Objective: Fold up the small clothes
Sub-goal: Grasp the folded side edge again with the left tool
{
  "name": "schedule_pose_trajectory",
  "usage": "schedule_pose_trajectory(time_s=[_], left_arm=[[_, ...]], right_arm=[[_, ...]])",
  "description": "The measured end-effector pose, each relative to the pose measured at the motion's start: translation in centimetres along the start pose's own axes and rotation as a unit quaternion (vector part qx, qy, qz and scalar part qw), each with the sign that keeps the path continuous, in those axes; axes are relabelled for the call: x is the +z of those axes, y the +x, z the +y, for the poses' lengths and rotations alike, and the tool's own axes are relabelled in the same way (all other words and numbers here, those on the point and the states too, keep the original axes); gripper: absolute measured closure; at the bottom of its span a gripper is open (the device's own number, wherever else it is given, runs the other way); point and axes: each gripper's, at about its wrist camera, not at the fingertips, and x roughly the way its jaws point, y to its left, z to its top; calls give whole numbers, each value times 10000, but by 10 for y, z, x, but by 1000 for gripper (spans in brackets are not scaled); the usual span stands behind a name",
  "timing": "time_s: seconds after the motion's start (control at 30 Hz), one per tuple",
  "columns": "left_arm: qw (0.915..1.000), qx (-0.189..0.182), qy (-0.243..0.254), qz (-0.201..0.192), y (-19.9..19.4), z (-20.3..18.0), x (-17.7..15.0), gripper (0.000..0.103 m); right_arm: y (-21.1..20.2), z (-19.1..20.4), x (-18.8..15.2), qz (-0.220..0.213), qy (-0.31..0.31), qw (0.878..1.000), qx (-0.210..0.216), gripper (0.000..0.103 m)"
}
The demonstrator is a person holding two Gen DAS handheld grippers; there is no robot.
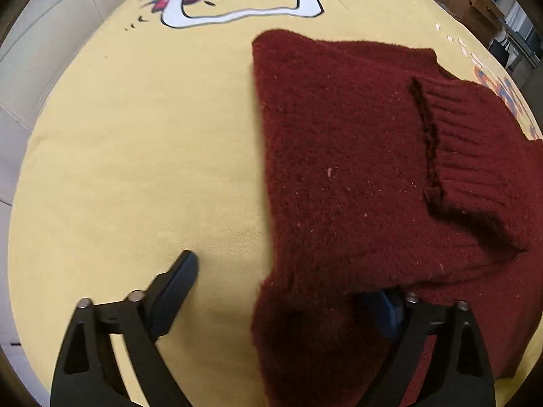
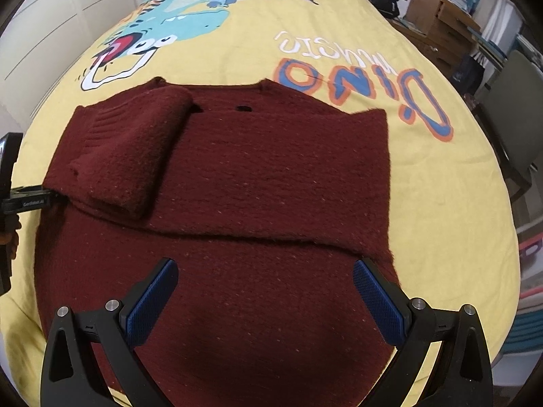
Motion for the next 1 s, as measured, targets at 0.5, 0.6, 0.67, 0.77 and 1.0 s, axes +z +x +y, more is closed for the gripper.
schedule_pose_trajectory(time_s=[0.5, 0.6, 0.67, 0.77, 1.0], left_arm=[[9973, -724, 26, 84, -13, -6, -4, 89], [9972, -743, 73, 100, -12, -5, -5, 89], [9976, -670, 153, 85, -12, -12, -4, 89], [9979, -622, 136, 91, -10, -18, -4, 89], [9979, -618, 136, 111, 1, -2, -2, 89]], right_arm=[[-3, 131, 66, -229, -1486, 9873, 511, 0], [15, 169, 78, -32, -1955, 9787, 623, 0], [30, 188, 82, 73, -2162, 9745, 597, 0], [58, 210, 89, 323, -2362, 9696, 550, 2], [97, 215, 95, 650, -2447, 9668, 340, 53]])
